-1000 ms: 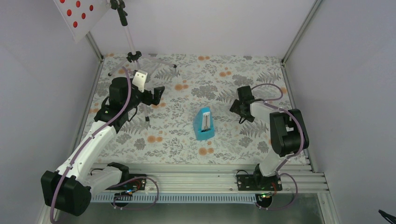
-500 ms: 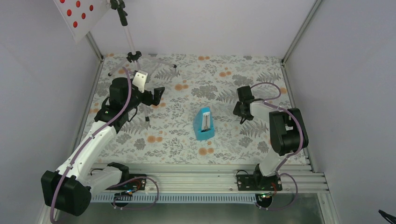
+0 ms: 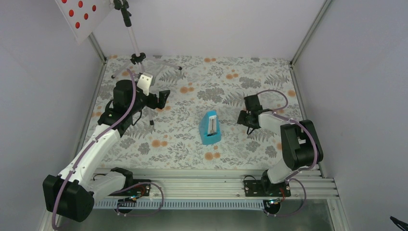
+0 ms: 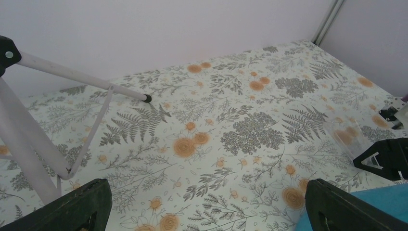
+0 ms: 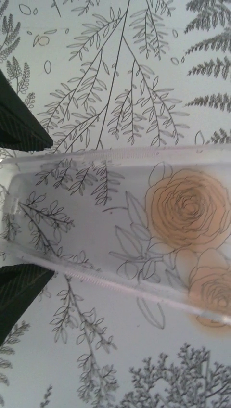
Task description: Pack up the instrument practice props
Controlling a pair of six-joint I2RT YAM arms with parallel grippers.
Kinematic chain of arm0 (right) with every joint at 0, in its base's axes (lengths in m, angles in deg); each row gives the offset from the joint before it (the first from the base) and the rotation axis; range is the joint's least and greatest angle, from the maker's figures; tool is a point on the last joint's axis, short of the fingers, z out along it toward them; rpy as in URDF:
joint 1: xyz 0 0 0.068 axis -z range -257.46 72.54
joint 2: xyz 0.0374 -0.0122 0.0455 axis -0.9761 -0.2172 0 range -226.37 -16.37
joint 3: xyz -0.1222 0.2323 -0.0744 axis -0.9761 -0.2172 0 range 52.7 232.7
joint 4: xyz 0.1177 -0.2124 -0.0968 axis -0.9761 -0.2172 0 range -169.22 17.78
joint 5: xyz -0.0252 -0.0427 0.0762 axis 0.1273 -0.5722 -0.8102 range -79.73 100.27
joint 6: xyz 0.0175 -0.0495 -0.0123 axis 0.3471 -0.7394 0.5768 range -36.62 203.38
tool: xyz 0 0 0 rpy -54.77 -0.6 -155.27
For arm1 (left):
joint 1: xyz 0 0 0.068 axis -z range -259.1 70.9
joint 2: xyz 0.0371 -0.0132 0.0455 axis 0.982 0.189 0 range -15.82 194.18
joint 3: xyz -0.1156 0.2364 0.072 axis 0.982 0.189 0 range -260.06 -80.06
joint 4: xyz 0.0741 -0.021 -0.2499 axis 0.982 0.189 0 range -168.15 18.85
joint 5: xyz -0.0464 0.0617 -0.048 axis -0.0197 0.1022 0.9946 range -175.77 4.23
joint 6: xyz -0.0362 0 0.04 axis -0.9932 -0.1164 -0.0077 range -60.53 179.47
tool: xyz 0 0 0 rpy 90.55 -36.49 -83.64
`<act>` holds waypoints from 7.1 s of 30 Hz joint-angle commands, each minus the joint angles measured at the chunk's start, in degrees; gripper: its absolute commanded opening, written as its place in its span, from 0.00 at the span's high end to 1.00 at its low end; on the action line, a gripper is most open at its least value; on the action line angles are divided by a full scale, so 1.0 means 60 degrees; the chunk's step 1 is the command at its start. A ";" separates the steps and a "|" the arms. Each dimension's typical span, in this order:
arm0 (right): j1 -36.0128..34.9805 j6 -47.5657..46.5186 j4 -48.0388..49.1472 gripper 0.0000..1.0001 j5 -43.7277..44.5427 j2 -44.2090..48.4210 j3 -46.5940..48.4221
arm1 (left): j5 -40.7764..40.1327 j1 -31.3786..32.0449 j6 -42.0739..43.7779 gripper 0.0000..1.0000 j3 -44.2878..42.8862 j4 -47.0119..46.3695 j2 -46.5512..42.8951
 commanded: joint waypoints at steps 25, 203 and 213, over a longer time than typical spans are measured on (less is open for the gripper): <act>0.0182 -0.0658 -0.1411 0.58 -0.0878 0.1260 0.0775 | 0.0266 -0.0053 0.0182 0.00 0.0093 -0.0109 -0.0070; -0.5466 0.2308 0.4701 0.29 -0.5414 0.7363 0.0474 | 0.2731 0.6524 -0.7871 0.98 0.2114 -0.7740 -0.1415; -0.5538 0.2183 0.4511 0.41 -0.5160 0.7423 0.0522 | 0.2735 0.6568 -0.7828 0.98 0.2068 -0.7569 -0.1404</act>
